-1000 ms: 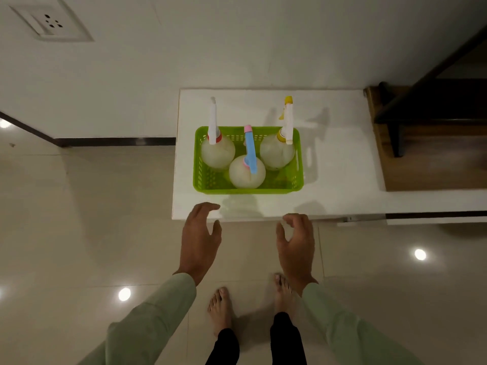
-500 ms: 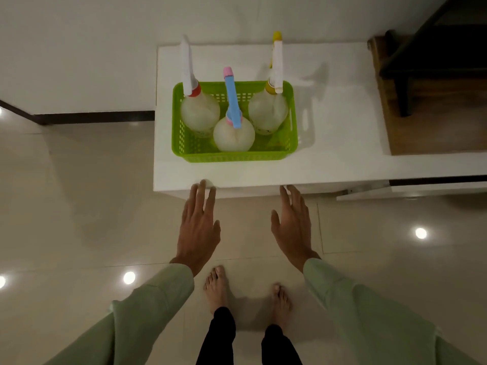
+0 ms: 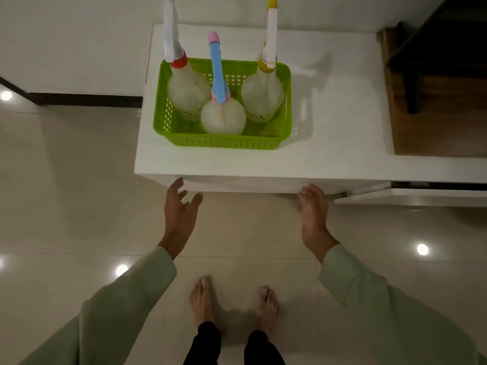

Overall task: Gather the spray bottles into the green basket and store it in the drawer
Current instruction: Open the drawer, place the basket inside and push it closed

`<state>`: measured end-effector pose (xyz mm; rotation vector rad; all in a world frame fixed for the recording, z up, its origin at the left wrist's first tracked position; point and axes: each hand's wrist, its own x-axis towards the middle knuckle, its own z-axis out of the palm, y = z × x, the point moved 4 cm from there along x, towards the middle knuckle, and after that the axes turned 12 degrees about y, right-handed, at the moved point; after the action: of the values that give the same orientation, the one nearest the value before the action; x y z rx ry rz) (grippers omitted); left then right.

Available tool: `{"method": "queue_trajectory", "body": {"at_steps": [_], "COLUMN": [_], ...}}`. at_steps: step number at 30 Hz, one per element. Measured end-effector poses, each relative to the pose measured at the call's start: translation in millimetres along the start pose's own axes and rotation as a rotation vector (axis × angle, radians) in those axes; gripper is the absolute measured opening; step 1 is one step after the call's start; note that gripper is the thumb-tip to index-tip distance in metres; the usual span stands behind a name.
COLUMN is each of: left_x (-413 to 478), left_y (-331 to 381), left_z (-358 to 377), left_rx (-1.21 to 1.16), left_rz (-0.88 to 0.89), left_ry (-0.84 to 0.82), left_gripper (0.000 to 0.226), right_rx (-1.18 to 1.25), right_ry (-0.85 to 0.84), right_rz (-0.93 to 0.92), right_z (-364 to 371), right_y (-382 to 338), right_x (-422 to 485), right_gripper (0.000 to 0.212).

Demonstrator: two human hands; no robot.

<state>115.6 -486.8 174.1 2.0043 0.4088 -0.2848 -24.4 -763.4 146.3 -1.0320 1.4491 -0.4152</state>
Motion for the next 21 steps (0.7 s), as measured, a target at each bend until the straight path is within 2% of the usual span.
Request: {"method": "queue_trajectory", "body": {"at_steps": [2,5,8,11,15,21], "left_x": [0,5,19,35,54,79], "left_y": [-4,-17,-37,-65,-101,-136], "left_z": [10,25,43,66,95,130], "left_rx": [-0.239,-0.611,-0.745,-0.812,-0.876,-0.94], "left_rz": [-0.212,-0.539,-0.703,-0.79,-0.845,-0.894], "left_ry": [0.025,0.056,0.004,-0.047,-0.058,-0.066], "left_gripper": [0.055,0.045,0.055,0.064,0.069,0.079], "right_rx": [0.164,0.326,0.396,0.437,0.511,0.654], "right_ry": [-0.019,-0.041,-0.064,-0.088,-0.134,-0.222], "right_rz": [0.203,0.391,0.51,0.601,0.688,0.702], "right_z": [3,11,26,45,74,104], "right_y": [9,23,48,83,126,158], "right_x": [6,18,33,49,68,96], "right_gripper": [0.043,0.045,0.045,0.065,0.079,0.1]}}
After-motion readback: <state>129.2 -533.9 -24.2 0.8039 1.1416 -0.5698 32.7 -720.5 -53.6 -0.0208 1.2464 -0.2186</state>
